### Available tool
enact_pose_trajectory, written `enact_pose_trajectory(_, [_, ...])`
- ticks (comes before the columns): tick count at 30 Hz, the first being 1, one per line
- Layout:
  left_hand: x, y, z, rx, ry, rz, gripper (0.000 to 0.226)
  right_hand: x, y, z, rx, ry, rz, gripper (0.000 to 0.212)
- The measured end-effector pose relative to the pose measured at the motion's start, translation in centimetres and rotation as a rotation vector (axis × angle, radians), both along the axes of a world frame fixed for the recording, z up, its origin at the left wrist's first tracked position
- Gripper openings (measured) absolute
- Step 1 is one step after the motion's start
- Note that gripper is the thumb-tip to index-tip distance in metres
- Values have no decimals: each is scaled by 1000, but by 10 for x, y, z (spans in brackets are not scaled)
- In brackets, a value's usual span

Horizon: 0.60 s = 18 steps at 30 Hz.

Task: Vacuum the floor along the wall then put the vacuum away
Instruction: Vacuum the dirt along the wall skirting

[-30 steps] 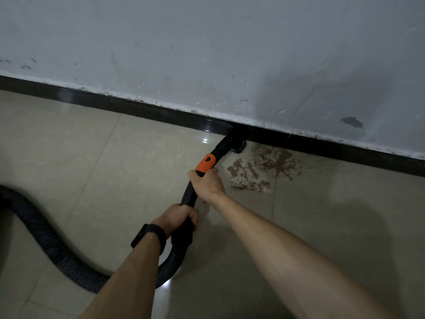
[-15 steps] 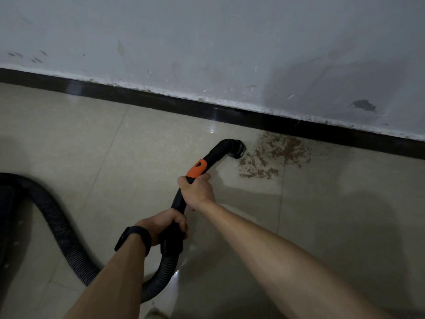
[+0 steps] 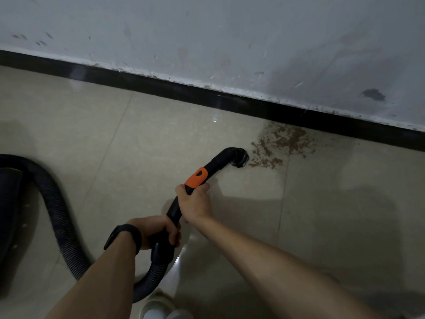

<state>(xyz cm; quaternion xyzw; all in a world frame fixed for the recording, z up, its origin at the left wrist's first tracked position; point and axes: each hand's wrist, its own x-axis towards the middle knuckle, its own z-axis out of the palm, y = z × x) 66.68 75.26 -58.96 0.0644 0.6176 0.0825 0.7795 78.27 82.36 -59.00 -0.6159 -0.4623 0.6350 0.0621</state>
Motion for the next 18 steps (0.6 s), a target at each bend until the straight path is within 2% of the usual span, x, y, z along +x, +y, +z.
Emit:
enact_pose_trajectory(7, [7,-7,-6,-36,-46,-101,28,15,-18,-9,26,-40,-74,48])
enact_pose_trajectory(15, [13,13,-7,24,-3,-60,31,14,10,-6,57,-61,-26,47])
enact_pose_trajectory(18, [17,23,-8,41,19,-34,30,13,22,-5,50,-72,-27,52])
